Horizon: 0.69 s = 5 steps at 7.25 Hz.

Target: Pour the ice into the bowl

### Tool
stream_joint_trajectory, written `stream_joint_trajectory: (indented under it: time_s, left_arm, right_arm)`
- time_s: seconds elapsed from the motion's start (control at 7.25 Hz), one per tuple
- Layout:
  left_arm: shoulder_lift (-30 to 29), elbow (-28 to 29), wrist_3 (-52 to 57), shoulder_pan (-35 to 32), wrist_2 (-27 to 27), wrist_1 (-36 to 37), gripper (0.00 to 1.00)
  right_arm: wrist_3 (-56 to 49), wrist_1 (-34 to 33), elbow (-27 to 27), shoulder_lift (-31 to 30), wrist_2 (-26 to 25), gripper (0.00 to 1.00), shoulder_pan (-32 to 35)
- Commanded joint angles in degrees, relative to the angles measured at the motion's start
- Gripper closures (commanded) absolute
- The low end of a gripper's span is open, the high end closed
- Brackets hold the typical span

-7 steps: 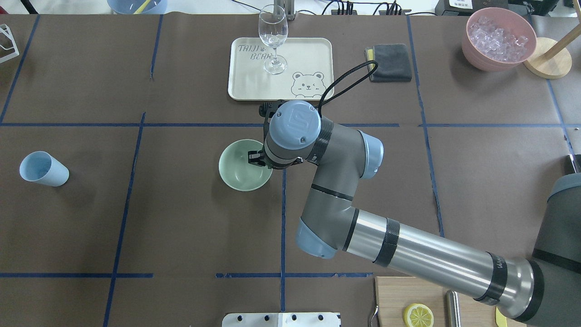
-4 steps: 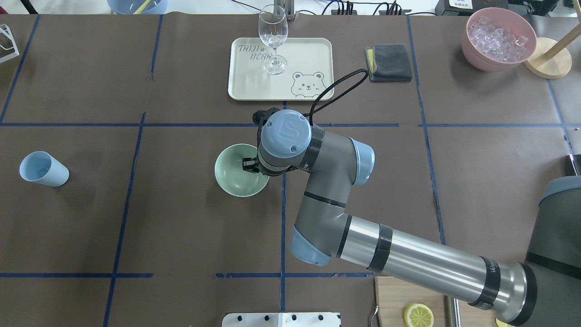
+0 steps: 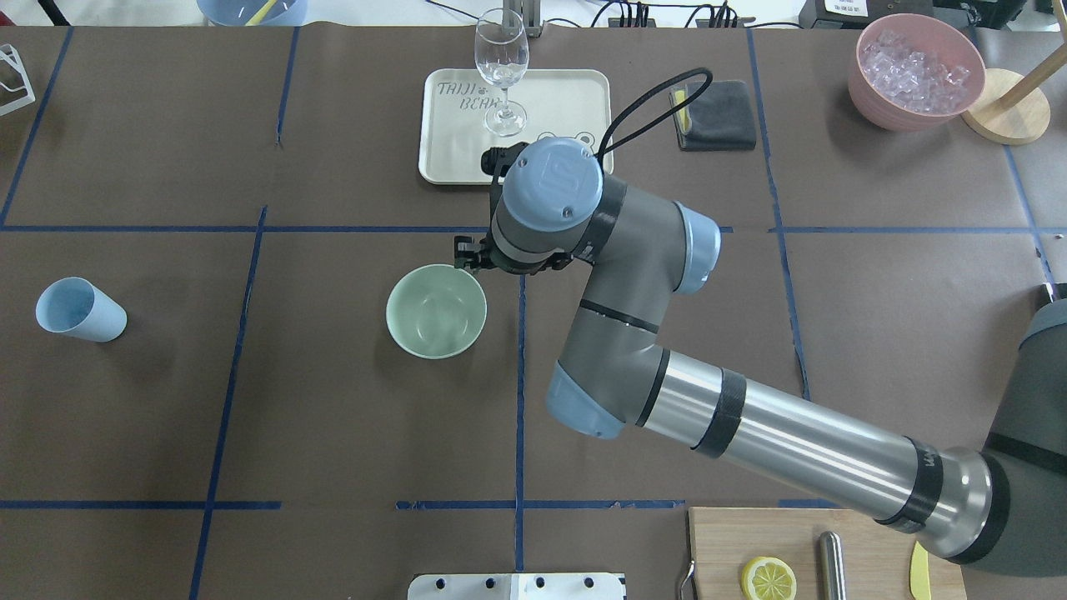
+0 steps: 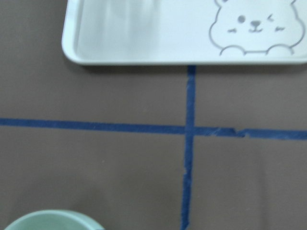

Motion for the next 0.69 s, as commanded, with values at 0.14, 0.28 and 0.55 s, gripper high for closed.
stream_joint_trajectory:
  time_s: [0.14,0.28,0.55]
  left_arm:
    - [-0.3,0.0,0.0,0.1,0.2,-10.0,0.00]
    - [-0.1,0.7,0.1,0.1,0.2,-13.0,0.00]
    - [-0.3,0.6,-0.5,0.1,0.2,-19.8,0.00]
  right_arm:
    - [-25.3,-13.0,10.7,-8.8,13.0,0.00,15.6]
    - [-37.9,-13.0,11.7,-13.1,18.3,0.00,22.9]
    - [-61.1,-13.2,10.9,-22.0,21.5,0.00,34.5]
